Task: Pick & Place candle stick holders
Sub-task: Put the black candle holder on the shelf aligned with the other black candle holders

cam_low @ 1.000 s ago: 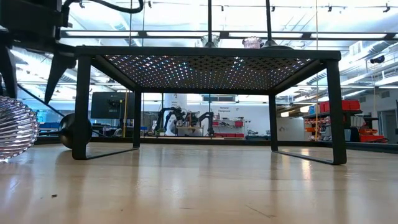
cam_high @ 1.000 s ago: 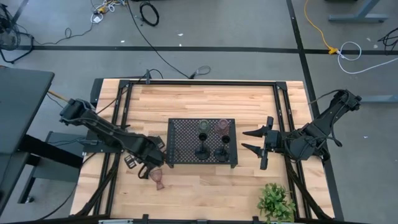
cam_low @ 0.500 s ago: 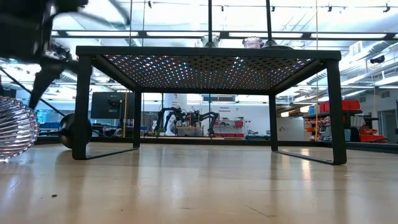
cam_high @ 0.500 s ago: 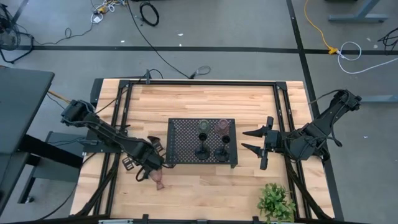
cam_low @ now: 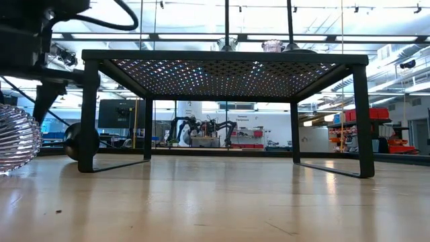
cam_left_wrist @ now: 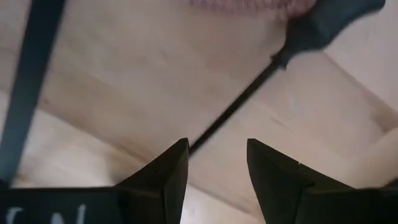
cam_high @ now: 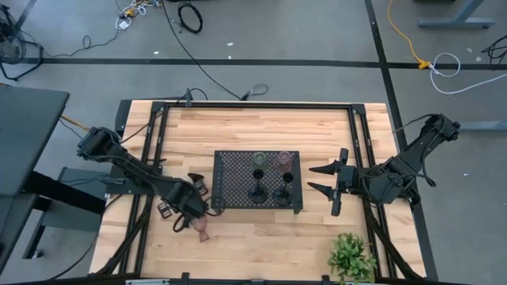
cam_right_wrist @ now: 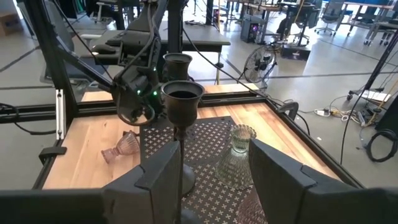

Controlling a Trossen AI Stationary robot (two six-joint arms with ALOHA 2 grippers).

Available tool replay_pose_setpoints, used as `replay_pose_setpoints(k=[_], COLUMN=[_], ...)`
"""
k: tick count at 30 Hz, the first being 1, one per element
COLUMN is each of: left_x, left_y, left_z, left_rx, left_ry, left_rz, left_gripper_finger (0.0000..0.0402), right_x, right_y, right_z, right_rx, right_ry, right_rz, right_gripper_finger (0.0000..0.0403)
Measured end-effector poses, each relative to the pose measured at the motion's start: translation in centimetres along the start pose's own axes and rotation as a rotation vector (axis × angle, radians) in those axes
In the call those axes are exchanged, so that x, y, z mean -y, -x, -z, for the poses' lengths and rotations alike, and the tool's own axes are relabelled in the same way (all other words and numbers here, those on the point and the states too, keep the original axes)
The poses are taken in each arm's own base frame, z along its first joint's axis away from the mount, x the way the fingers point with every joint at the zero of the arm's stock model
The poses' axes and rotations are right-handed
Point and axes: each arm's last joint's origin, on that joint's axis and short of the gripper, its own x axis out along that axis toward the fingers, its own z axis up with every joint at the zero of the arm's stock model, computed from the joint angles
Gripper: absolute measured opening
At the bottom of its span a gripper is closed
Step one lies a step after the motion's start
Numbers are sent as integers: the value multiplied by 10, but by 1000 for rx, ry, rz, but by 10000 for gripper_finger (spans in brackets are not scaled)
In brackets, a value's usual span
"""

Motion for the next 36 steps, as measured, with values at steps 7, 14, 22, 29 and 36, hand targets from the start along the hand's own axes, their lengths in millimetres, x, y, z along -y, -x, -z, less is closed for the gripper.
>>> replay_pose_setpoints(k=[7,14,22,29,36], left_x=[-1,5,11,15,19], left_y=[-1,-17,-33,-37,-36], left_z=[-3,3,6,10,9], left_rx=[25,22,25,29,40], left_ry=[-55,-54,-58,-24,62], left_rz=[-14,-1,-58,0,33], left_gripper_finger=[165,165,151,36,12], right_x=[0,-1,-2,-2,-2], right_y=[0,-1,-2,-2,-2], right_z=[0,1,1,0,0], right_rx=[0,-3,-5,2,4], right_ry=[-22,-22,-34,-42,-45], right_rz=[1,3,3,1,1], right_gripper_finger=[192,192,192,192,192])
